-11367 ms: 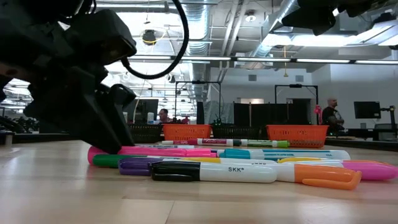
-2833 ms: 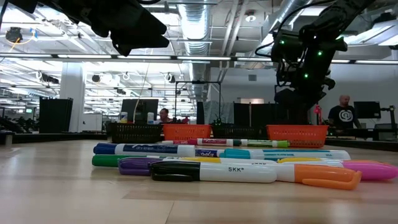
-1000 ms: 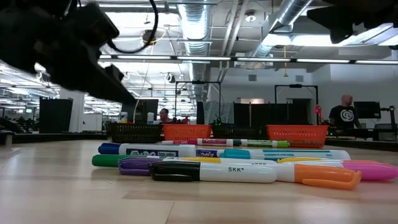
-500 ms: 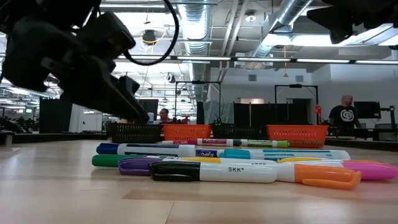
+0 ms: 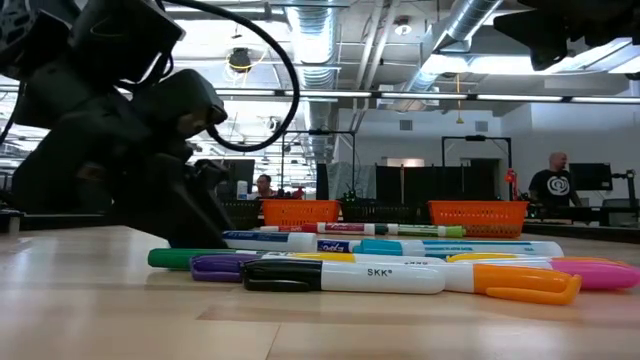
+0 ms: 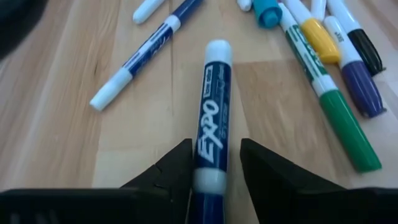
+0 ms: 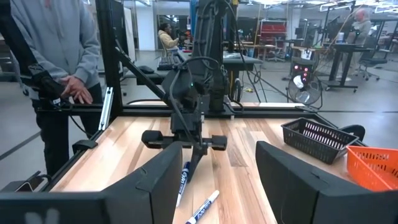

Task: Pick & Place Markers
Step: Put the large blue marker into the left black bin

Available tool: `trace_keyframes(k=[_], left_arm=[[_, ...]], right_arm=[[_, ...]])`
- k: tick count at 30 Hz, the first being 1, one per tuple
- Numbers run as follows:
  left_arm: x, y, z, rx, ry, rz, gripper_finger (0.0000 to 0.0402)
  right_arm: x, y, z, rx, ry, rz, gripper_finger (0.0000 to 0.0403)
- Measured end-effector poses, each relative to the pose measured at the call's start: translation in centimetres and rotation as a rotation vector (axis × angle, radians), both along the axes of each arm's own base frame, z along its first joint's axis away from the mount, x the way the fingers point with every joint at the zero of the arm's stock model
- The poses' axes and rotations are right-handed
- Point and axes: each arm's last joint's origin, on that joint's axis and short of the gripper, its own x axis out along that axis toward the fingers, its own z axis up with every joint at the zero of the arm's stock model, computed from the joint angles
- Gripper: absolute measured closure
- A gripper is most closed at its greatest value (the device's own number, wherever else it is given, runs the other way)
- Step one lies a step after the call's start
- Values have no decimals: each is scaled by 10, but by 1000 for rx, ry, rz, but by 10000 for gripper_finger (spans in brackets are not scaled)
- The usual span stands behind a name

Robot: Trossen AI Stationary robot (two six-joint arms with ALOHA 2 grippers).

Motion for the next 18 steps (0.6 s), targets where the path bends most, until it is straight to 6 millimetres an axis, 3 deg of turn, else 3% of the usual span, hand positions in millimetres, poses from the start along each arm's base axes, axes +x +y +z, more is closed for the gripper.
trace_keyframes(k=[18], left_arm=[[0, 2, -2, 7, 17, -2, 307]], right_arm=[[0, 0, 0, 0, 0, 0, 214]])
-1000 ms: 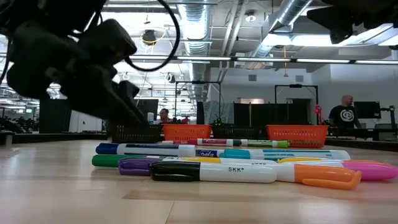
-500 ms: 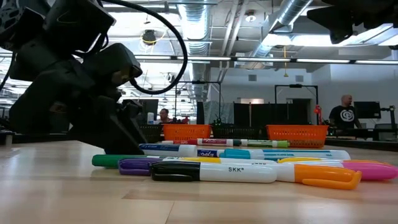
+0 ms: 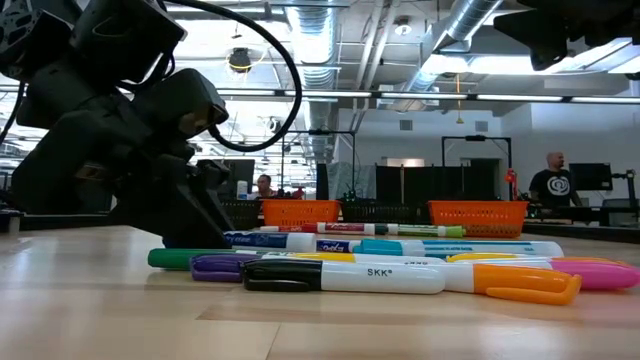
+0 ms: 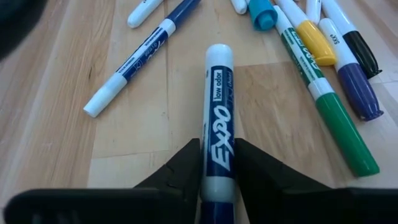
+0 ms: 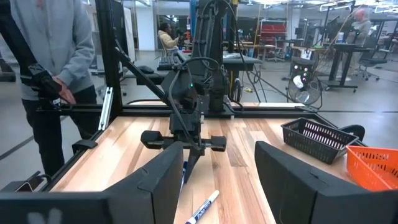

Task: Pick & Place Markers
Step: Put the large blue marker into the left black bin

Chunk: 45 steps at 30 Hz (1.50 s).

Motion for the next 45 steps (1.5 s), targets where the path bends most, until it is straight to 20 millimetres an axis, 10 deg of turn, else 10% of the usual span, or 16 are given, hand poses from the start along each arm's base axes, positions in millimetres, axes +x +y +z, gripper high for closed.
trace_keyframes(k=[17, 33, 45], left_arm=[[-2, 2, 6, 7, -10, 11, 317], [-10, 15, 86, 67, -350, 318, 317], [-16, 16, 92, 39, -344, 352, 317]], right_arm=[[0, 0, 0, 0, -1, -3, 225], [4, -8, 12, 62, -104, -55, 229], [4, -9, 12, 96, -105, -62, 233]])
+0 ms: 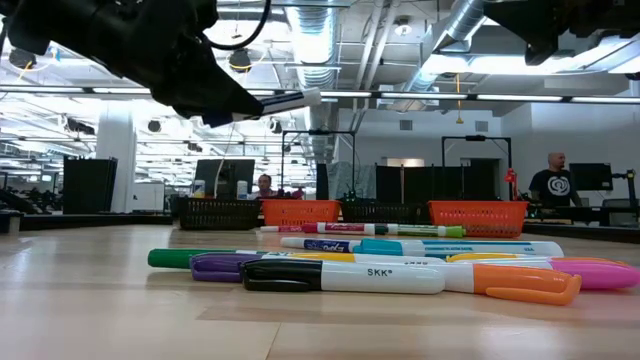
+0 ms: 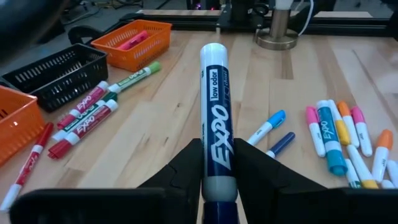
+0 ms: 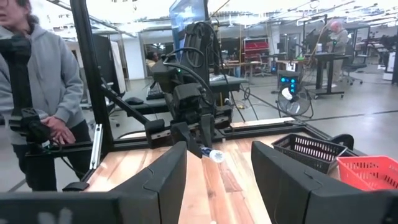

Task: Pick & Place Markers
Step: Put the large blue marker into the left black bin

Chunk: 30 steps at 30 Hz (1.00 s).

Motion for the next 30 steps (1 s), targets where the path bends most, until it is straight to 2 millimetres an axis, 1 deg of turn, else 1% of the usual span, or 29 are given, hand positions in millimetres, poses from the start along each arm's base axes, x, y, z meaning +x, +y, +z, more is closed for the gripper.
trace_keyframes(k=[18, 30], left_arm=[[0, 0, 0, 2, -3, -2, 317], [-1, 1, 4, 12, -20, 21, 317]], right_arm=[[3, 2, -5, 7, 32, 2, 239], [4, 2, -3, 16, 15, 1, 239]])
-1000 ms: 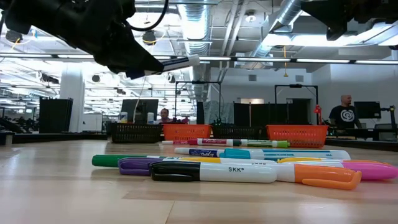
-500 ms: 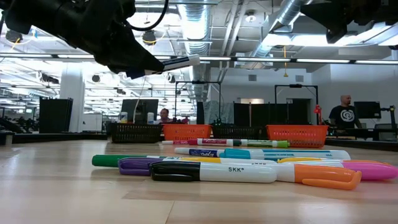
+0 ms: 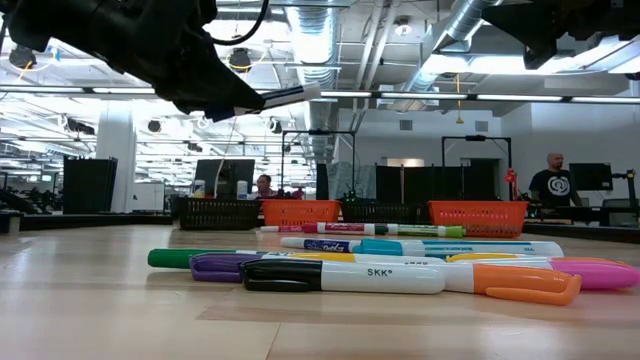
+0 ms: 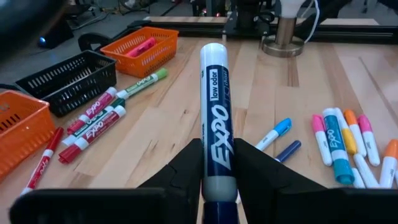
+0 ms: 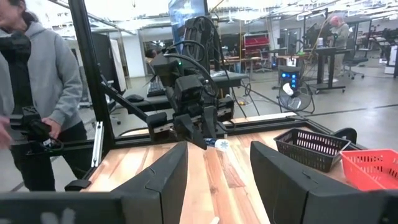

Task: Pick & Place Markers
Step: Put the large blue marker into the left black bin

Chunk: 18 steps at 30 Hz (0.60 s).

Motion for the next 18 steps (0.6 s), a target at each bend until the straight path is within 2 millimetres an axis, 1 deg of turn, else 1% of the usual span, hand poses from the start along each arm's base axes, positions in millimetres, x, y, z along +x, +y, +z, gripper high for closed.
trace_keyframes(k=[6, 9, 12, 15, 18], left_arm=[[-1, 1, 3, 1, -9, 1, 317], [-3, 6, 13, 29, -35, 4, 317], [-6, 19, 28, 47, -81, 40, 317], [-11, 38, 42, 41, -116, 112, 317], [-17, 60, 50, 24, -119, 200, 317]], right_arm=[[0, 0, 1, -42, -8, -4, 239], [0, -1, 4, -81, -30, -26, 239], [2, -4, 12, -123, -42, -93, 239], [6, -10, 24, -177, -59, -154, 239], [10, -17, 38, -209, -82, -215, 239]])
